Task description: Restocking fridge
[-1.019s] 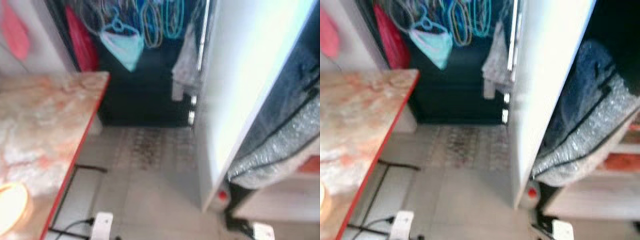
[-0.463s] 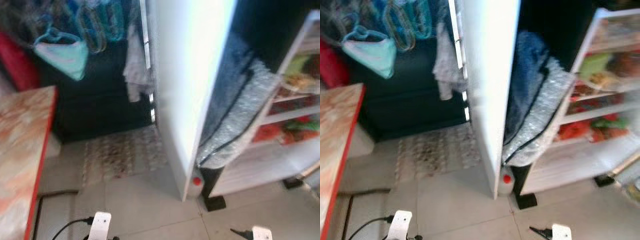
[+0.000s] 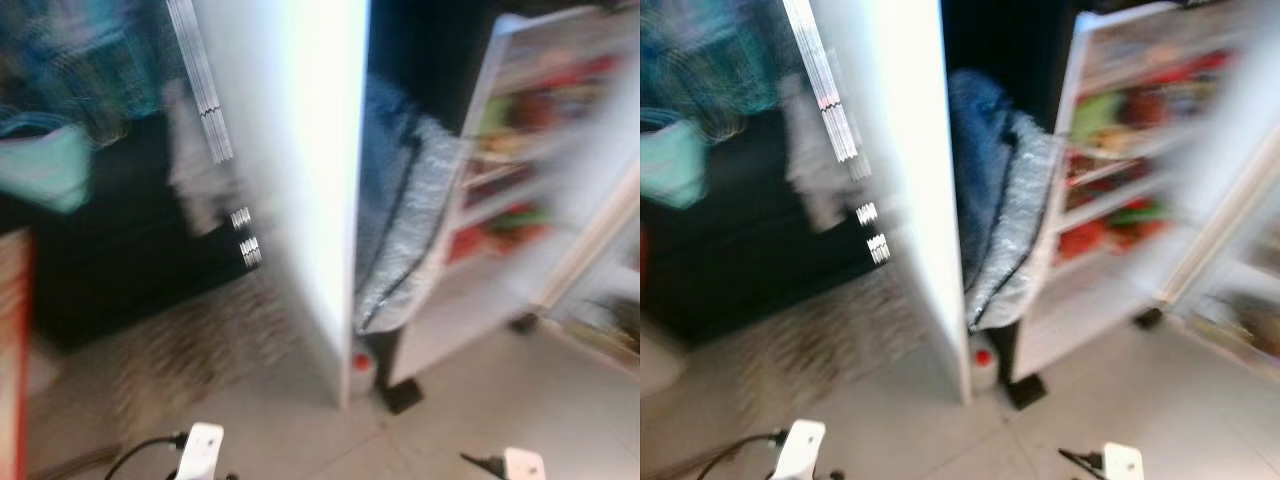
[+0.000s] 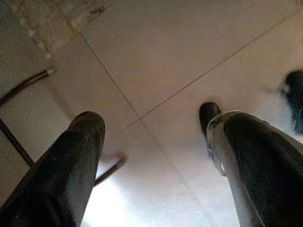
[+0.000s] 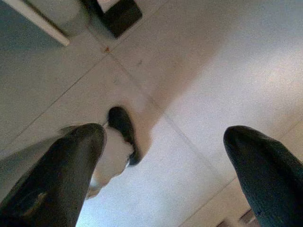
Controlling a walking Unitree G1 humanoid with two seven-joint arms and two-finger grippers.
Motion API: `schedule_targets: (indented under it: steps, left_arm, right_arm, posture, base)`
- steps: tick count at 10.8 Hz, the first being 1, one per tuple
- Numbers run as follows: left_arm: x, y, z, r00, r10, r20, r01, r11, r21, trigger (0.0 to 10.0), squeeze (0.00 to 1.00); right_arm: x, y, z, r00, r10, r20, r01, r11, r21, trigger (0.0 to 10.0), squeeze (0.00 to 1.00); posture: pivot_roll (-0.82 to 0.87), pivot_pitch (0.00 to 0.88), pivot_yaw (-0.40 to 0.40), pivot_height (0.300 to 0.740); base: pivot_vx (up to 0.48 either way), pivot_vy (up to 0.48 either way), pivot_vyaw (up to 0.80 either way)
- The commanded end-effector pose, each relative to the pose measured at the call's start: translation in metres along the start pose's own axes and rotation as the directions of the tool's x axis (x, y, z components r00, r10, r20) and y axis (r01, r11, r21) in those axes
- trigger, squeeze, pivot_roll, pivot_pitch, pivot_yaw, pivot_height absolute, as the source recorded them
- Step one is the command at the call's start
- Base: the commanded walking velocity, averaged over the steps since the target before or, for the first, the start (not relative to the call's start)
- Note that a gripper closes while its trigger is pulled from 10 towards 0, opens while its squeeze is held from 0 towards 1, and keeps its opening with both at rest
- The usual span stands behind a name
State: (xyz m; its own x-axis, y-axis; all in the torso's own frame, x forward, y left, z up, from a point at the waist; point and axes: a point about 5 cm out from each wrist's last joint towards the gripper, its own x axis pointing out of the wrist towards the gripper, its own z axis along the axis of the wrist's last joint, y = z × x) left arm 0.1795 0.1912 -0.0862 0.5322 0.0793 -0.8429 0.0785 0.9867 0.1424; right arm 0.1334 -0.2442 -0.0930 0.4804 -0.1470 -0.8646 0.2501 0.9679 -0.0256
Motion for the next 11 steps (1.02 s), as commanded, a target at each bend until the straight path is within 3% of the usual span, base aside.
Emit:
schedule_targets:
  steps: [1,11]
  left_arm:
    - [-0.0003,0.001,-0.0033,1.0,0.001,-0.019,-0.001,1.0,0.02,10.0,0.0]
    - [0.0002,0.0017,0.0002,1.0,0.008,-0.014,-0.007,0.999,0.032,10.0,0.0]
  right_arm:
    - [-0.0015,-0.0031,-0.0079,1.0,-0.009,-0.026,0.009,1.0,-0.002,10.0,0.0]
    - [-0.0014,-0.0032,-0.0069,1.0,-0.009,-0.024,0.009,1.0,0.002,10.0,0.0]
  posture:
    - [-0.1,0.049,0.115,0.74]
    - [-0.09,0.078,0.116,0.74]
  base:
    - [0.0,0.0,-0.8]
    - [0.0,0.061,-0.8]
